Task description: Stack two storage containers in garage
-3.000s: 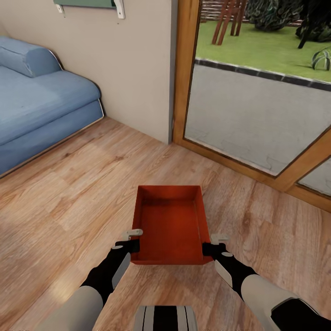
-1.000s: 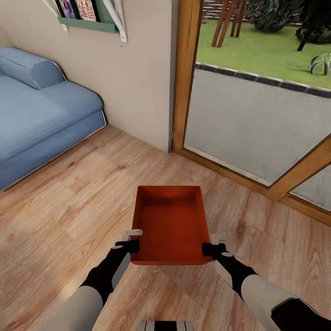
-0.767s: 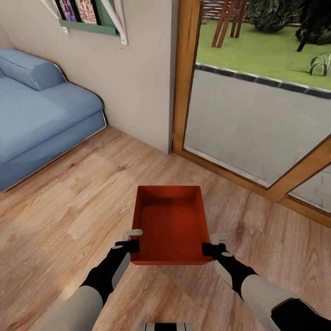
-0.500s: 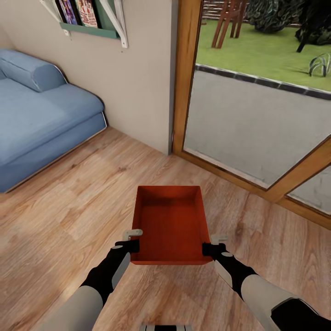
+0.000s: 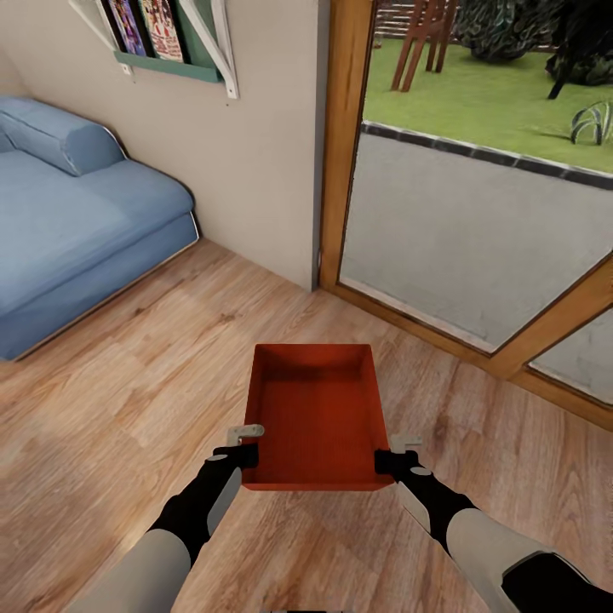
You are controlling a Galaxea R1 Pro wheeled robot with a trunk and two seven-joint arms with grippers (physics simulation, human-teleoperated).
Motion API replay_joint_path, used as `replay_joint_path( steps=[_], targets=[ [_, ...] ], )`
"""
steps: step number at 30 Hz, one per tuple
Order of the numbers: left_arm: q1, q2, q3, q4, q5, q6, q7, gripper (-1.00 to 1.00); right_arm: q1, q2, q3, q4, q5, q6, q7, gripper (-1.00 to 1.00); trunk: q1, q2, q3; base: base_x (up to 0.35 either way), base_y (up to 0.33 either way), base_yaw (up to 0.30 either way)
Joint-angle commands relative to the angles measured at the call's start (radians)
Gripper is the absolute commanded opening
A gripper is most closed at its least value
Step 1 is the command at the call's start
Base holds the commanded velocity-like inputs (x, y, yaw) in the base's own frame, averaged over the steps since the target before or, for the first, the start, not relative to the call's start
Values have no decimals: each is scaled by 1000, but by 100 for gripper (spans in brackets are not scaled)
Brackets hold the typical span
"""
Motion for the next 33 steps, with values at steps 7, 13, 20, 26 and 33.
replay_joint_path(
  steps=[7, 13, 20, 26, 33],
  targets=[
    [-1, 5, -9, -4, -6, -5, 15, -100, 0, -1, 13, 4, -25, -3, 0, -100, -27, 49, 21, 0, 0, 0],
    [-1, 6, -9, -4, -7, -5, 15, -100, 0, -1, 13, 4, -25, -1, 0, -100, -50, 91, 40, 0, 0, 0],
    [-1, 7, -9, -4, -7, -5, 15, -100, 0, -1, 13, 3, -24, -3, -1, -100, -77, 140, 62, 0, 0, 0],
    [-1, 7, -10, -4, -7, -5, 15, -100, 0, -1, 13, 3, -24, -3, -1, -100, -100, 182, 81, 0, 0, 0],
    [-1, 7, -9, -4, -7, -5, 15, -100, 0, -1, 13, 3, -24, -4, -1, -100, -127, 231, 103, 0, 0, 0]
  ],
)
